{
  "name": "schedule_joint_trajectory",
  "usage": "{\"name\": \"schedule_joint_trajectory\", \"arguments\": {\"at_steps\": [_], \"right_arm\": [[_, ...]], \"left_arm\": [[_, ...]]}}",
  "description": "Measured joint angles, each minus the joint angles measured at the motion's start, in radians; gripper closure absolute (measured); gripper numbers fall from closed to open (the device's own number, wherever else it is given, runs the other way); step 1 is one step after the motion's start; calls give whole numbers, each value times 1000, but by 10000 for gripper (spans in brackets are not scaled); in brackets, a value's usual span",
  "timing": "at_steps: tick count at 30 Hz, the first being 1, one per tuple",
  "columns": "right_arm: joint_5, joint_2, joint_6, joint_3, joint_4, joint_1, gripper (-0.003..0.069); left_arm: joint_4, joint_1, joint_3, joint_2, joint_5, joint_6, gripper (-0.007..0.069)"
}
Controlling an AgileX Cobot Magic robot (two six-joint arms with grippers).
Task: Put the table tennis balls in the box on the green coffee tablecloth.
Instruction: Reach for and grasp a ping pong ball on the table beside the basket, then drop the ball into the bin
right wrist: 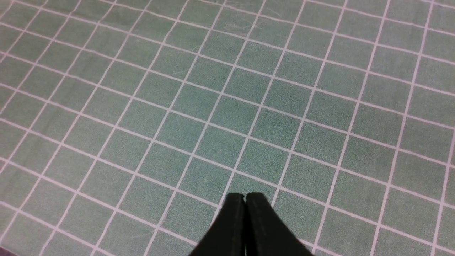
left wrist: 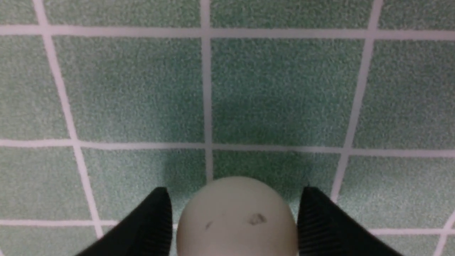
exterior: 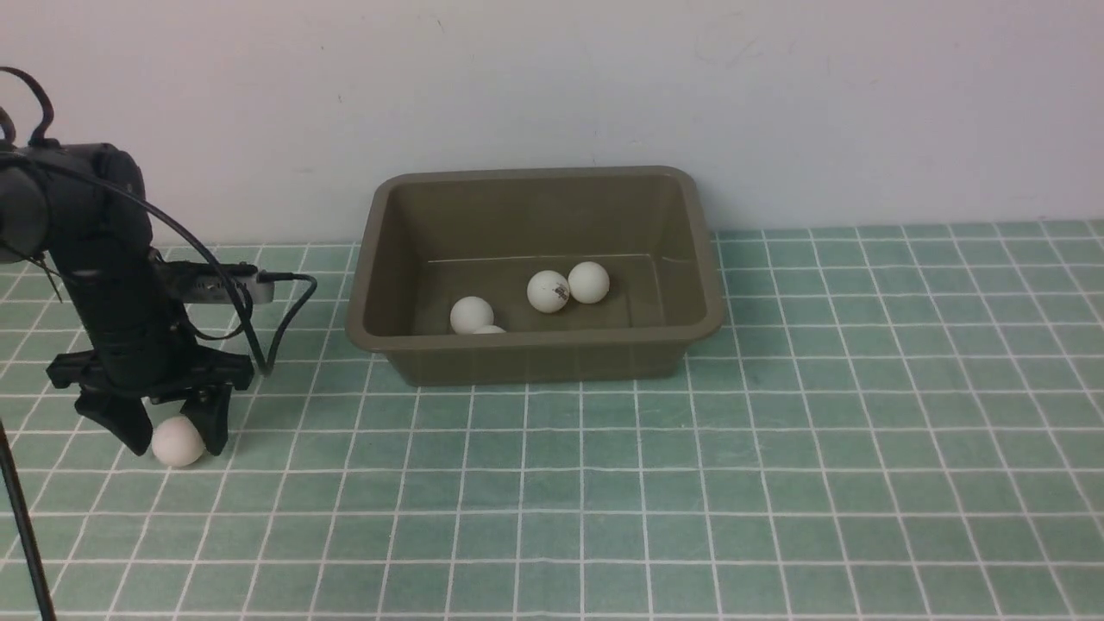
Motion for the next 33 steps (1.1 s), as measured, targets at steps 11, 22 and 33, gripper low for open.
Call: {"name": "schedule_joint_trajectory", "arguments": {"at_steps": [11, 22, 33], "right_arm": [[0, 0, 0, 0, 2, 0, 676], [1, 0, -1, 0, 3, 0, 676], [-2, 0, -1, 0, 1, 0, 676]], "left_arm": [[-268, -18, -236, -116, 60, 45, 272], [-300, -319, -395, -128, -16, 186, 272], [-126, -427, -396, 56, -274, 164, 135]]}}
